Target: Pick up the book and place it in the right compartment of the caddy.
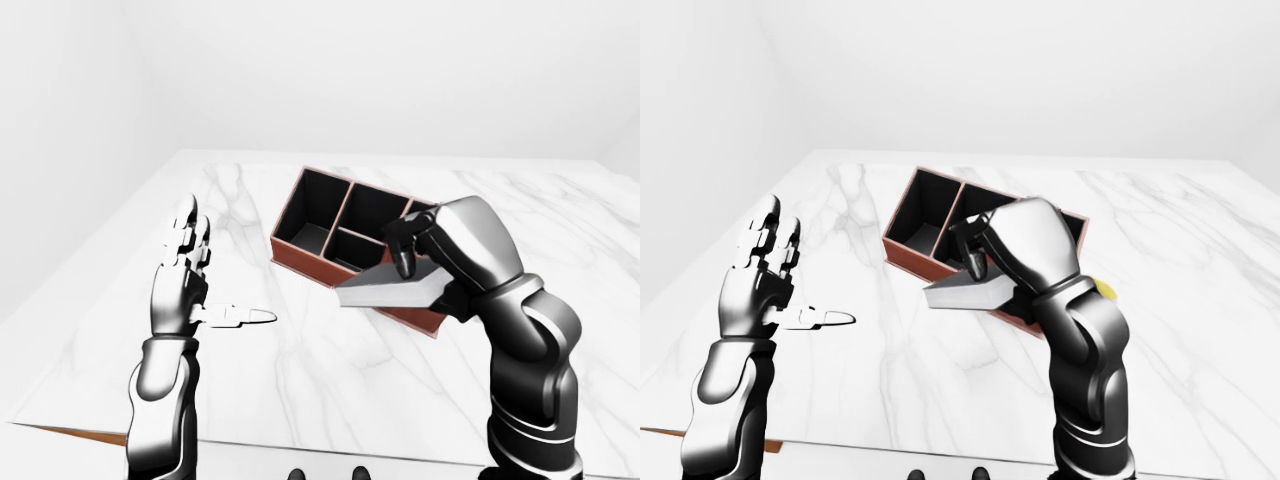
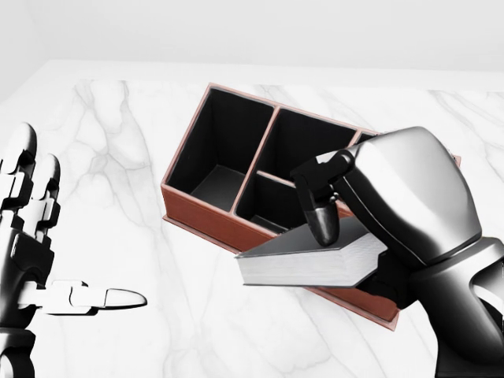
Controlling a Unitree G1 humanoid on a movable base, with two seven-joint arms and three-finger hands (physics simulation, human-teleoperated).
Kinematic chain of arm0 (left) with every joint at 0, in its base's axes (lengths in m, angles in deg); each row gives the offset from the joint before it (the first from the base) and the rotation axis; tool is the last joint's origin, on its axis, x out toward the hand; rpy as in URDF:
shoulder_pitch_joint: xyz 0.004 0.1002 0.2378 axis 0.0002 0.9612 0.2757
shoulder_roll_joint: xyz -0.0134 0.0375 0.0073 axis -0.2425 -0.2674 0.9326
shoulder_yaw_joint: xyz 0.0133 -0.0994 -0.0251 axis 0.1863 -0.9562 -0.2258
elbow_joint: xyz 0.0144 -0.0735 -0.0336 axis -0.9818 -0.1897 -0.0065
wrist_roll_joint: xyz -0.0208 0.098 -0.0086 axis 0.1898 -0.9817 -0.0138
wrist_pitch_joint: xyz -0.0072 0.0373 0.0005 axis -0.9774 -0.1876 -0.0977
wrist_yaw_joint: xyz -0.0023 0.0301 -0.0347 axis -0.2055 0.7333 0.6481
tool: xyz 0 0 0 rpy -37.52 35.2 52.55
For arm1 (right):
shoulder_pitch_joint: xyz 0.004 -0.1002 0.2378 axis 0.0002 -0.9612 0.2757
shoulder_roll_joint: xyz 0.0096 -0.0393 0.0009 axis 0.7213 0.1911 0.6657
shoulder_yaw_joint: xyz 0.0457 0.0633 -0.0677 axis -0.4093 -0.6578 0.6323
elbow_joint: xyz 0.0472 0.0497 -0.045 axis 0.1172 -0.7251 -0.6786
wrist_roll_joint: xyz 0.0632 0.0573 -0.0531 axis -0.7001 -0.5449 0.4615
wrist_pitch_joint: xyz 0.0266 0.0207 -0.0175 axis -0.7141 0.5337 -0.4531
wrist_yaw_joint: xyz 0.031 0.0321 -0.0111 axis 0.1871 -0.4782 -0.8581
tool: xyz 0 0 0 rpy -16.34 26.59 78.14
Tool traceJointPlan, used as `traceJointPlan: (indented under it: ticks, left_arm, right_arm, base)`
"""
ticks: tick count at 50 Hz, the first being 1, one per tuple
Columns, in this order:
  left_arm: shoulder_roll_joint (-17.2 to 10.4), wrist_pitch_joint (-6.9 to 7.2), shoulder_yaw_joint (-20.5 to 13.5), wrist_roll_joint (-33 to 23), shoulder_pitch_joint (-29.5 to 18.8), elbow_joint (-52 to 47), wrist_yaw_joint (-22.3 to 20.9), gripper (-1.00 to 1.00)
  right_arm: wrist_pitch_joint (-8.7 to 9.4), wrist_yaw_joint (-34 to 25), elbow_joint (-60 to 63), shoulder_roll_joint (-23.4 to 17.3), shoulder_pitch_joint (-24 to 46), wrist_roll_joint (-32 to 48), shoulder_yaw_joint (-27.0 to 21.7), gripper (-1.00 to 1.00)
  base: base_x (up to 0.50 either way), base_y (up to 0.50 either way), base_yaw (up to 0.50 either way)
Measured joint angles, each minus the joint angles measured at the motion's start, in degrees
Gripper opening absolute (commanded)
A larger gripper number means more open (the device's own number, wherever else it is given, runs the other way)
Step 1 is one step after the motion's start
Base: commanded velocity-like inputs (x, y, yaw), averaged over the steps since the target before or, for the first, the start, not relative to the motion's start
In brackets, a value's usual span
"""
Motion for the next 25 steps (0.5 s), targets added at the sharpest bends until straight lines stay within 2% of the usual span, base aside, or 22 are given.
traceJointPlan:
  ticks: [9, 25]
  left_arm:
    - [-0.05, 0.0, 0.07, -0.03, -0.19, -0.06, 0.01, 1.0]
    - [-0.02, 0.0, 0.1, 0.01, -0.1, -0.6, -0.09, 1.0]
  right_arm:
    - [1.18, 0.54, -0.2, -1.96, 6.25, -2.44, -0.96, -1.0]
    - [6.4, -0.33, -5.54, -6.48, 21.52, -5.1, -1.64, -1.0]
  base:
    - [0.0, 0.0, 0.0]
    - [0.0, 0.0, 0.0]
